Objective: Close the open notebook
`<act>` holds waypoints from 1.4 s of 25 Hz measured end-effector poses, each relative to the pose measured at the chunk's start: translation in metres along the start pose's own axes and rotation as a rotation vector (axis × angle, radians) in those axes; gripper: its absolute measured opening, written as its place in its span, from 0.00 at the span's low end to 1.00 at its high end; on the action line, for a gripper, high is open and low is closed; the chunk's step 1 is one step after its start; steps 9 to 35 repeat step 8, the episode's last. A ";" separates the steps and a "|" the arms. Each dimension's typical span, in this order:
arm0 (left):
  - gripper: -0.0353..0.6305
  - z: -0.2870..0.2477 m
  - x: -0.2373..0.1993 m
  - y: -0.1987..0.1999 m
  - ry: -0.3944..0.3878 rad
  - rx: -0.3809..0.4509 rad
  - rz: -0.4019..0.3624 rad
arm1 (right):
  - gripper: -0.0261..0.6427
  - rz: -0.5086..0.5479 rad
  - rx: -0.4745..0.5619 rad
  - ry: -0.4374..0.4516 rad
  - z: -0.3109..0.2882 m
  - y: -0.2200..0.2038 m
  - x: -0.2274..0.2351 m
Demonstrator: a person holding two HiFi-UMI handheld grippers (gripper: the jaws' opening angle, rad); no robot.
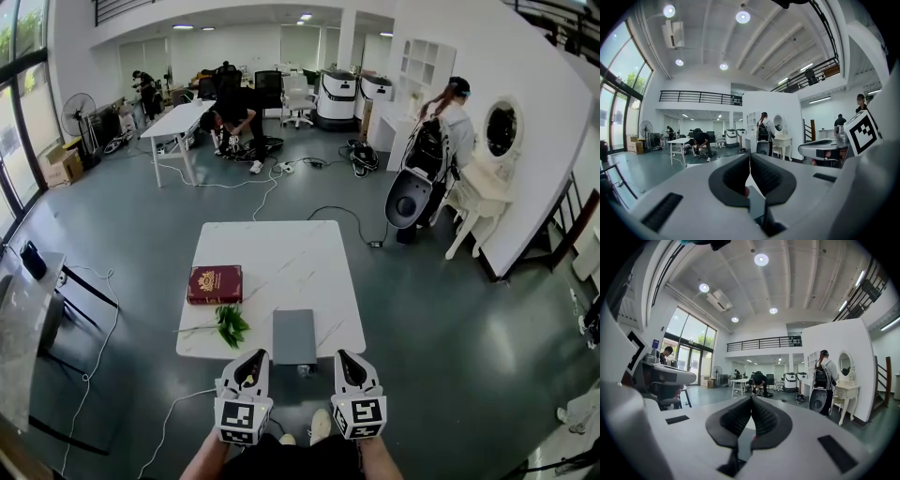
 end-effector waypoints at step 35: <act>0.09 0.004 0.004 -0.001 -0.001 0.000 -0.003 | 0.06 0.001 0.005 -0.003 0.006 0.001 0.001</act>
Point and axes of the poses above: the fingertips, and each gripper's own axes: z backward along the fingers, x to its right, y out of its top, the point moved 1 cm from there along z, backward along the fingers, and after that the axes turned 4 degrees about -z, right-handed, at the moved point
